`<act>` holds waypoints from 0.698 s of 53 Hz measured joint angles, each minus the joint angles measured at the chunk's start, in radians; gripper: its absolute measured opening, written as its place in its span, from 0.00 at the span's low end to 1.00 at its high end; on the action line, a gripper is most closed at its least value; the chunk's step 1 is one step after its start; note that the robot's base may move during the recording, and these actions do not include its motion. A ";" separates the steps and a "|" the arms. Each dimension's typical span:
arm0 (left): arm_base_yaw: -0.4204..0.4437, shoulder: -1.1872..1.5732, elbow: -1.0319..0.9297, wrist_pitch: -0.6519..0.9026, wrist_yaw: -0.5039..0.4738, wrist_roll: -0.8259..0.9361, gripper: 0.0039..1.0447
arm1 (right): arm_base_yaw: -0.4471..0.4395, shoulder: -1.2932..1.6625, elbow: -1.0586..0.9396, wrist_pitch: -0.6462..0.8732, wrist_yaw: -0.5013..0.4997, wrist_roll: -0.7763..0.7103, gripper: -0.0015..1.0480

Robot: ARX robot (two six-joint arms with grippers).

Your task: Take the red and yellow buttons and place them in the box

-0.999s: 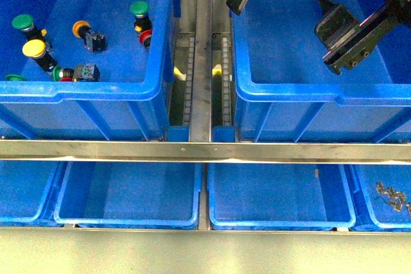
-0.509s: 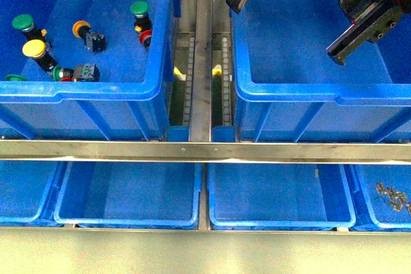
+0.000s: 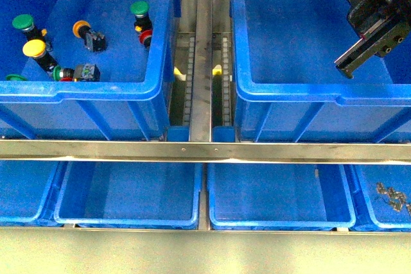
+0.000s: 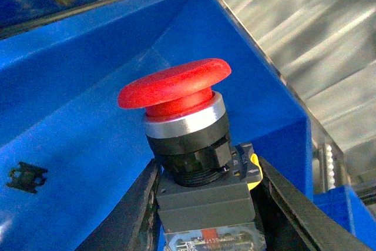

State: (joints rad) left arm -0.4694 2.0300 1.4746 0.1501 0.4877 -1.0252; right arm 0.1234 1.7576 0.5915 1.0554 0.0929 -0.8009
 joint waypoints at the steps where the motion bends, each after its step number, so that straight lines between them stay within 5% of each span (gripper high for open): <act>1: 0.005 -0.005 -0.008 0.000 -0.003 0.008 0.94 | -0.001 0.000 0.000 -0.003 0.000 0.000 0.36; 17: 0.103 -0.187 -0.240 0.046 -0.148 0.278 0.93 | -0.028 -0.005 -0.019 -0.056 0.001 0.022 0.36; 37: 0.341 -0.500 -0.634 0.110 -0.309 0.692 0.93 | -0.081 -0.187 -0.055 -0.216 0.020 0.134 0.35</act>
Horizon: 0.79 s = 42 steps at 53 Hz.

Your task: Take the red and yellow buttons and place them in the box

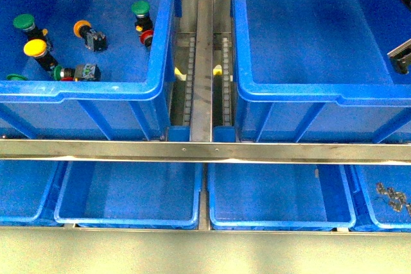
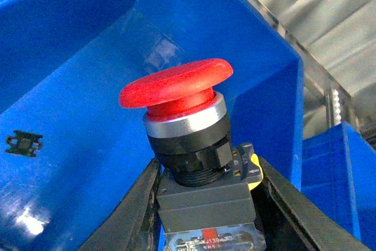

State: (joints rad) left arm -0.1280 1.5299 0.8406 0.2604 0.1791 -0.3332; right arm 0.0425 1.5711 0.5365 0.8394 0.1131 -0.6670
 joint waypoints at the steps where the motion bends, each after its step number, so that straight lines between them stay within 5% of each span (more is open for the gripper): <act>1: 0.016 -0.024 -0.028 -0.011 -0.001 0.018 0.93 | -0.003 -0.024 -0.008 -0.019 0.004 0.014 0.35; 9: 0.079 -0.124 -0.180 -0.004 -0.028 0.050 0.93 | -0.015 -0.201 -0.070 -0.150 0.021 0.095 0.35; 13: 0.074 -0.116 -0.348 0.402 -0.208 0.183 0.78 | -0.023 -0.303 -0.104 -0.236 0.040 0.140 0.35; 18: 0.074 -0.155 -0.512 0.727 -0.235 0.270 0.59 | -0.020 -0.399 -0.135 -0.309 0.068 0.192 0.35; 32: 0.130 -0.347 -0.706 0.785 -0.180 0.315 0.02 | 0.011 -0.538 -0.186 -0.424 0.097 0.300 0.35; 42: 0.130 -0.504 -0.770 0.682 -0.180 0.322 0.02 | 0.002 -0.537 -0.183 -0.422 0.092 0.312 0.35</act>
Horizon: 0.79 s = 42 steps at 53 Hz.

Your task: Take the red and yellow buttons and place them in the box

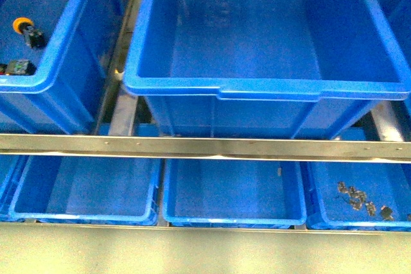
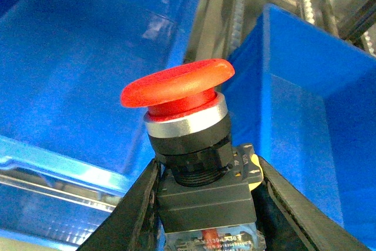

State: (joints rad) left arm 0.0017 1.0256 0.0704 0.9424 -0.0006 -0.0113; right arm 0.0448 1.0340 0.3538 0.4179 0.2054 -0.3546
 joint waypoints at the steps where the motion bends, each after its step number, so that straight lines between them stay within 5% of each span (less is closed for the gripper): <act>1: 0.000 -0.016 -0.003 -0.012 0.000 0.000 0.02 | 0.000 0.000 0.000 0.000 0.000 0.000 0.35; 42: -0.001 -0.572 -0.050 -0.490 0.007 0.002 0.02 | 0.036 0.007 0.006 0.026 0.027 0.034 0.35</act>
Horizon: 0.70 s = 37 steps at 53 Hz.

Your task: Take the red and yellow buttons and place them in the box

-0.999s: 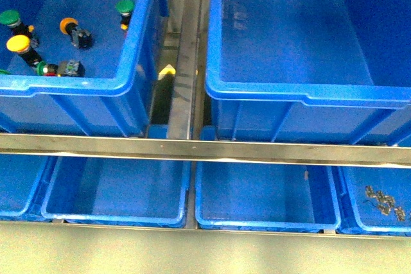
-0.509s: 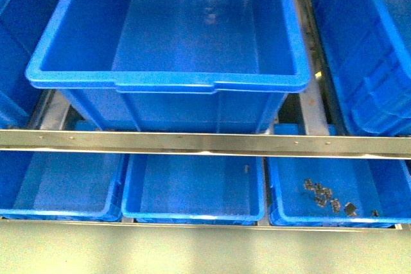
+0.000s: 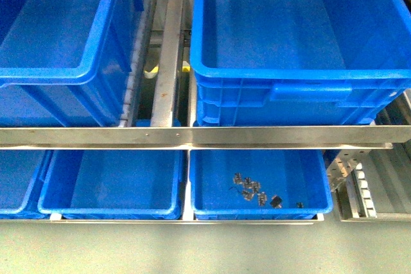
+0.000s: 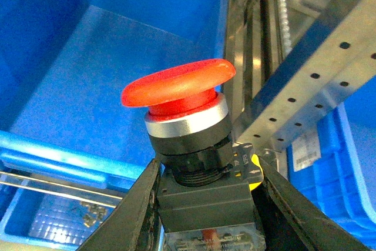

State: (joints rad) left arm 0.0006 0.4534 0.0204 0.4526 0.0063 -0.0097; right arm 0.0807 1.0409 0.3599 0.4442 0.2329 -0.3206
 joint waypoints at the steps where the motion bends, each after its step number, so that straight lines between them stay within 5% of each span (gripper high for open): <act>1: 0.000 -0.015 0.000 -0.016 0.000 0.000 0.02 | 0.002 0.000 0.000 0.000 -0.001 0.000 0.35; 37: 0.000 -0.263 0.000 -0.260 -0.006 0.000 0.02 | 0.055 0.015 0.000 -0.002 -0.006 0.016 0.35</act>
State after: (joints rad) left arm 0.0002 0.1905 0.0204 0.1925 0.0002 -0.0097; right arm 0.1352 1.0557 0.3599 0.4419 0.2264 -0.3050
